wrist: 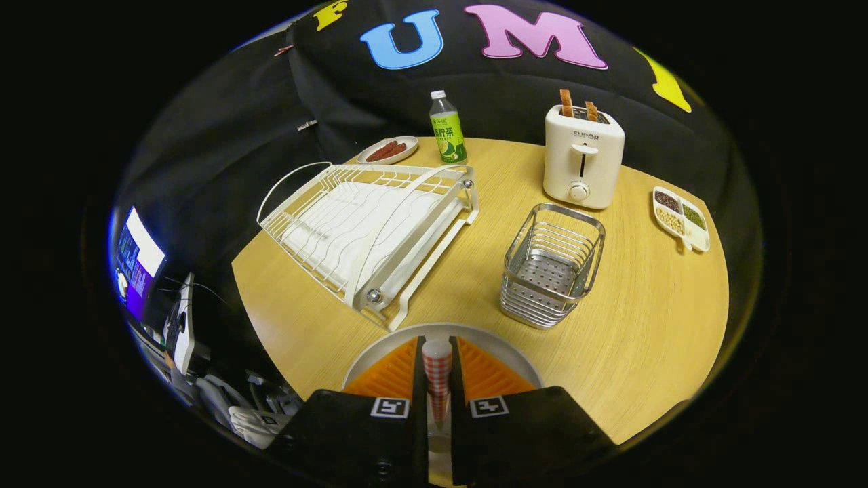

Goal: Take the plate from the dish rack, then take the spoon from the basket and place it into the plate.

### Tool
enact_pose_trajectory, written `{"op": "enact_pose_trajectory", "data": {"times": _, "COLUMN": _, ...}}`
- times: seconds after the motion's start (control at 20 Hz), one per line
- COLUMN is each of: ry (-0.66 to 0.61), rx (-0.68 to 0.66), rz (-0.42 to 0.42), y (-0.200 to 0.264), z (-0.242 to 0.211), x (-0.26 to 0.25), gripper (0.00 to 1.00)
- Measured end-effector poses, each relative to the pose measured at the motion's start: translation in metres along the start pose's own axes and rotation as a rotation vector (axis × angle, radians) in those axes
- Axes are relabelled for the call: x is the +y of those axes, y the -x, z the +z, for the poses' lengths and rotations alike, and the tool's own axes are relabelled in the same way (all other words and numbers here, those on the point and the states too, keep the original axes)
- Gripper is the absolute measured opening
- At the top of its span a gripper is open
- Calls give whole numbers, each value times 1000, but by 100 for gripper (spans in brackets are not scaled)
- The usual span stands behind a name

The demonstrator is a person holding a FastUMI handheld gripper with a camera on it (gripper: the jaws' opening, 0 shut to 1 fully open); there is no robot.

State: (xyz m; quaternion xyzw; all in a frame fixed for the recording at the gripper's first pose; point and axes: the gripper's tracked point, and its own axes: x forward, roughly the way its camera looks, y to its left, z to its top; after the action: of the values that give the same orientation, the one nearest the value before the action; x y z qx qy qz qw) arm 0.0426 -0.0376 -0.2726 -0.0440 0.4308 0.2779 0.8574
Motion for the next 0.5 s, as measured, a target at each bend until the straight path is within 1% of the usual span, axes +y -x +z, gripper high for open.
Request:
{"op": "enact_pose_trajectory", "data": {"times": 0.2, "ry": -9, "rx": 8, "rz": 1, "y": -1, "z": 1, "x": -2, "gripper": 18}}
{"op": "enact_pose_trajectory", "data": {"times": 0.3, "ry": -19, "rx": 1, "rz": -9, "y": -1, "z": 2, "x": -5, "gripper": 42}}
{"op": "enact_pose_trajectory", "data": {"times": 0.4, "ry": -15, "rx": -31, "rz": -41, "y": 2, "z": 10, "x": -12, "gripper": 82}}
{"op": "enact_pose_trajectory", "data": {"times": 0.5, "ry": -26, "rx": -63, "rz": -59, "y": 11, "z": 15, "x": -13, "gripper": 93}}
